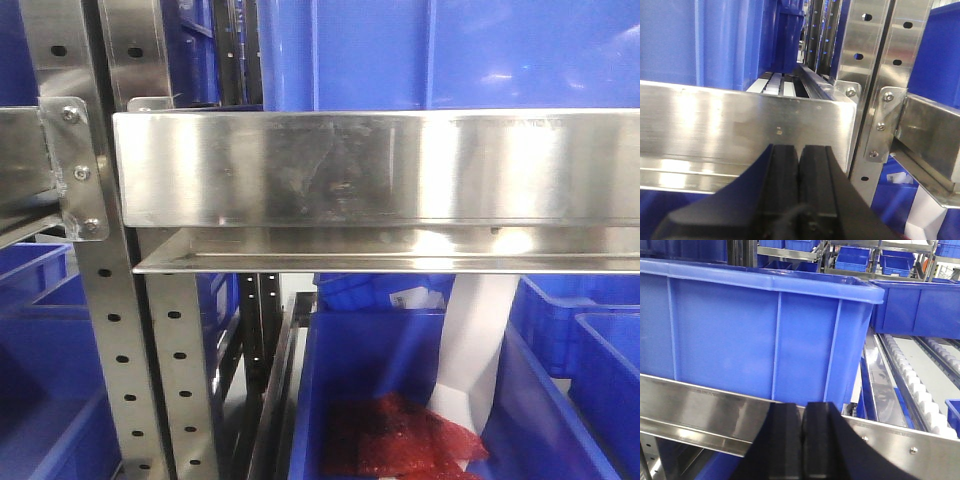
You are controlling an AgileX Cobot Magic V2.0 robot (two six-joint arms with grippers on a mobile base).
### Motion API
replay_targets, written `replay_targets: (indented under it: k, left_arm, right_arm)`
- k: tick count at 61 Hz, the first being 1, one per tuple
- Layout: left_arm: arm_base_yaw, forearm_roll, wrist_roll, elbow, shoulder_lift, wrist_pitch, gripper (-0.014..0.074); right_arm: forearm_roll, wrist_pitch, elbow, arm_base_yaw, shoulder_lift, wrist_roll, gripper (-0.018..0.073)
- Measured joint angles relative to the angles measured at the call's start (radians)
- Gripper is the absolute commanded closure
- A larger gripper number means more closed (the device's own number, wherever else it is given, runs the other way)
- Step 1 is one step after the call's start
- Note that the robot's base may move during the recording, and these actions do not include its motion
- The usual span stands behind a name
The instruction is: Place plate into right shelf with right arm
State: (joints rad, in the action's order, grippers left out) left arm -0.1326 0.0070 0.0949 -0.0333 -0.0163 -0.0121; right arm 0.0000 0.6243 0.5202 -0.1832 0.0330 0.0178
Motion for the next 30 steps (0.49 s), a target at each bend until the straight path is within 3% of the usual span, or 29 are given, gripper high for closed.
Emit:
replay_targets:
  k: [12,30]
  left_arm:
    - [0.000,0.000,0.000,0.000,0.000,0.000,0.0643]
    - [0.000,0.000,0.000,0.000,0.000,0.000,0.0643]
  right_arm:
    - [-0.031,-0.032,-0.042,0.026,-0.006,0.000,0.0530]
    - [-0.032,-0.204,-0.253,0.188,-0.046,-0.003,0.0530]
